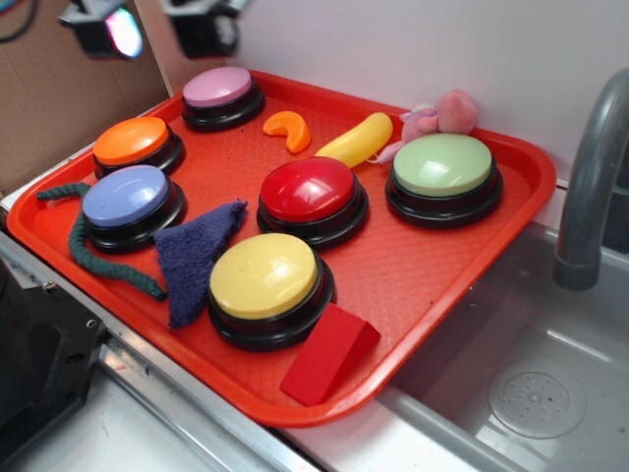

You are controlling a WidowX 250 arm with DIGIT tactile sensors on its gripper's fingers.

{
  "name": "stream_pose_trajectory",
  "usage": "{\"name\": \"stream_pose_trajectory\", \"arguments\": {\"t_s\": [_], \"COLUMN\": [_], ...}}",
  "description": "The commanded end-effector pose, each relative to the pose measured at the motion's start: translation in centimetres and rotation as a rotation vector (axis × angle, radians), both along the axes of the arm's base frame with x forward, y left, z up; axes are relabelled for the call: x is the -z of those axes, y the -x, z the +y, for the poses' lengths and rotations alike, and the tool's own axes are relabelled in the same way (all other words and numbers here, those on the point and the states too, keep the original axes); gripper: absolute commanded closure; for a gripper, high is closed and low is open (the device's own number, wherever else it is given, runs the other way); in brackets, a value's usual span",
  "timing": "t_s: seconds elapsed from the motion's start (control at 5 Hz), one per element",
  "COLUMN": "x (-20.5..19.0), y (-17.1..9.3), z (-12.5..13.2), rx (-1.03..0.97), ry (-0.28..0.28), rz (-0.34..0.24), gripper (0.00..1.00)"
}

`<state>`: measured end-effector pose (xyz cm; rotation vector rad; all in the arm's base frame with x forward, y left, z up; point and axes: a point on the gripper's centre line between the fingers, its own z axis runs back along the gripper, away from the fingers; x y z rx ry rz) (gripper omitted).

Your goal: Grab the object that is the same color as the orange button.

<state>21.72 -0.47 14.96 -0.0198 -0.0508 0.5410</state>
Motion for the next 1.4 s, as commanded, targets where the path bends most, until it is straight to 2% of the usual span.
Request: {"name": "stream_pose_trajectory", "arguments": {"t_s": [0.0, 0.4, 0.6, 0.8, 1.0, 1.2], "x": [4.4, 8.5, 10.3, 12.1, 13.1, 13.1], "y": [-7.4, -11.6, -12.5, -12.5, -12.2, -11.9], "z": [2.7, 4.4, 5.3, 6.2, 6.1, 5.8], "rx": [-0.307, -0.429, -0.465, -0.483, -0.488, -0.458], "ry": [-0.077, -0.058, -0.051, -0.073, -0.083, -0.080], "rz": [-0.107, -0.168, -0.186, -0.161, -0.147, -0.149], "gripper": [0.00, 0.00, 0.00, 0.00, 0.05, 0.85]}}
